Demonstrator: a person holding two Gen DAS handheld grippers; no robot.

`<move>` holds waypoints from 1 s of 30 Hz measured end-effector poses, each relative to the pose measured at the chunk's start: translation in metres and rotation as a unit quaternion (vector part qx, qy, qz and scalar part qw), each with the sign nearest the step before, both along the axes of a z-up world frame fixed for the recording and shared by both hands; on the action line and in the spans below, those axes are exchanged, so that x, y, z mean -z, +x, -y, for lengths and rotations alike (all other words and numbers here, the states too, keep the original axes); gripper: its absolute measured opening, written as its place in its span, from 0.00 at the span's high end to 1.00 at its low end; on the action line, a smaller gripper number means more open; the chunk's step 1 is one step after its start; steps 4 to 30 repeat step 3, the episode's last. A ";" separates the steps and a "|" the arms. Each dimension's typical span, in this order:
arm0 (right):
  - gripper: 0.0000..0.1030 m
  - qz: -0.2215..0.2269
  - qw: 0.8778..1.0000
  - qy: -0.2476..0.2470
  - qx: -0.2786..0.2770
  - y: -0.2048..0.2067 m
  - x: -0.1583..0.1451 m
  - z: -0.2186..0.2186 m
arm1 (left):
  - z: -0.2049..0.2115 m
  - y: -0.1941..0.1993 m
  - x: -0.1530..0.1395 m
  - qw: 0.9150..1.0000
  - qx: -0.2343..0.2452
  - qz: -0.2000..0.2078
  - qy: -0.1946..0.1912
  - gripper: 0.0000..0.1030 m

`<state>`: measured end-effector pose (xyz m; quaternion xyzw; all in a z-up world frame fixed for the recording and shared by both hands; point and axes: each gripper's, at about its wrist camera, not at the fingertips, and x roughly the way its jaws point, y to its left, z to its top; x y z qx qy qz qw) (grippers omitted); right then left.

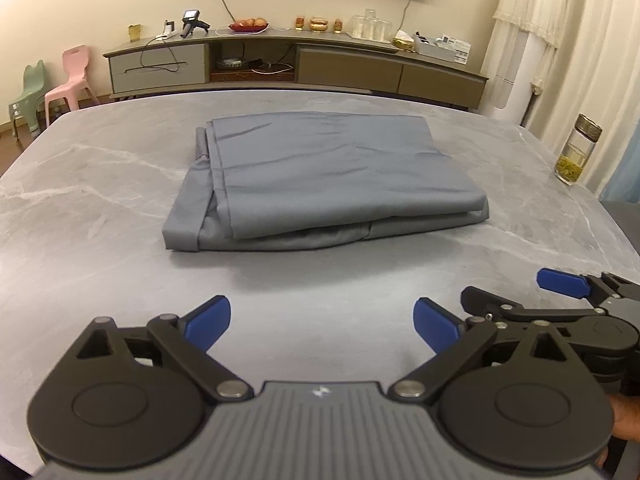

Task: Fold clothes

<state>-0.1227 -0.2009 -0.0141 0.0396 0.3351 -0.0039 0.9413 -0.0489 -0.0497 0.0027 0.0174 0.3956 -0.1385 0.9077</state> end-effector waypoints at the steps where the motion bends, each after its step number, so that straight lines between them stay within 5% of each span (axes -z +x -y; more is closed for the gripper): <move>1: 0.06 0.000 1.000 0.000 0.000 0.000 0.000 0.000 | 0.000 0.000 0.000 1.000 -0.001 0.000 0.001 0.02; 30: 0.06 0.001 1.000 -0.001 0.000 0.000 -0.001 0.000 | -0.001 0.000 -0.001 1.000 -0.002 0.000 0.001 0.03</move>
